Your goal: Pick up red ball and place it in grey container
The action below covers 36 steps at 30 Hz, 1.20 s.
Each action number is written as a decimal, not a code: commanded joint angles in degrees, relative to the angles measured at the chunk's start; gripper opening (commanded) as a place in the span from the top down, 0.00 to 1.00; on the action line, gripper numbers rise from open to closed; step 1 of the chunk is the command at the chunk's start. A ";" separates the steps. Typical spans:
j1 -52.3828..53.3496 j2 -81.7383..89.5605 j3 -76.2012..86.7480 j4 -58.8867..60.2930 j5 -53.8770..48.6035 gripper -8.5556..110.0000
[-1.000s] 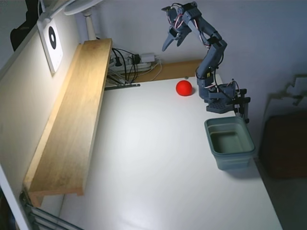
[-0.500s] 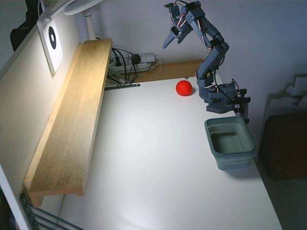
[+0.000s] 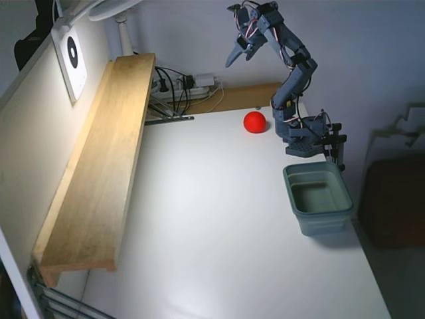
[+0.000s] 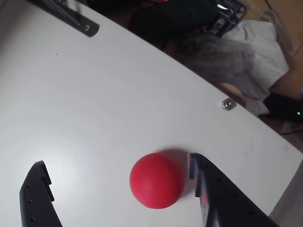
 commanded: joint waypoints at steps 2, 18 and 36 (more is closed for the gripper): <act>0.93 1.75 0.12 0.33 0.18 0.61; 0.93 13.23 24.76 -5.12 0.18 0.61; 0.93 23.43 48.75 -18.93 0.18 0.61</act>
